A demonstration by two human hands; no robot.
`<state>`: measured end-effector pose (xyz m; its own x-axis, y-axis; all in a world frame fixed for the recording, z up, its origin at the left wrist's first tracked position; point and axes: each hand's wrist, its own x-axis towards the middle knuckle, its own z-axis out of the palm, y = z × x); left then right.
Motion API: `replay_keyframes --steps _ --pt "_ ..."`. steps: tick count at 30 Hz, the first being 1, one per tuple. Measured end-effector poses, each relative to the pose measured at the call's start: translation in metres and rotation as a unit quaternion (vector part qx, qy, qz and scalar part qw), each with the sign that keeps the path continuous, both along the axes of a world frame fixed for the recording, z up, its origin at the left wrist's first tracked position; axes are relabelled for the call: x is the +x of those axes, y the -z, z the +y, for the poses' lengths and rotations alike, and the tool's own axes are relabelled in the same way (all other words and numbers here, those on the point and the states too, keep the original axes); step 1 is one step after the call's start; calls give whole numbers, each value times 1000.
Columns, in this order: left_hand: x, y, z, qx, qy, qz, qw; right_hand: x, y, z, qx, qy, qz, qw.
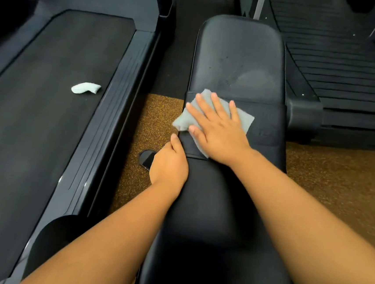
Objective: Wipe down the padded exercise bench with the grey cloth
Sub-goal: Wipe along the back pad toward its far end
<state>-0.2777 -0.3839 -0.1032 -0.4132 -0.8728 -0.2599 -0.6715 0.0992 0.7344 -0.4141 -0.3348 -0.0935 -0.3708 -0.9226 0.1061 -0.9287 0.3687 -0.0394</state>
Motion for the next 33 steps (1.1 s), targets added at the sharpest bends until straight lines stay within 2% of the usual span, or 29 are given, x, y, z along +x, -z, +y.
replay_keyframes --steps 5,10,14,18,23,27,33 --pt "-1 -1 2 -2 -10 -7 1000 -4 -8 -31 12 70 -8 997" --pt "-1 -3 2 -17 10 -15 1000 18 2 -3 13 13 -3 1000" --pt "-2 1 2 -16 -15 -20 1000 16 9 39 9 -8 -9 1000" --pt "-4 3 4 -26 -23 -15 999 -15 3 50 3 50 -25 998" --pt "-4 2 4 -30 -31 -24 999 -34 -9 -9 -6 149 -26 988" --pt "-5 3 3 -19 -31 -20 999 -7 -6 -28 4 96 -4 995" --pt "-3 2 2 -9 -28 -15 999 13 14 33 -1 10 0 1000"
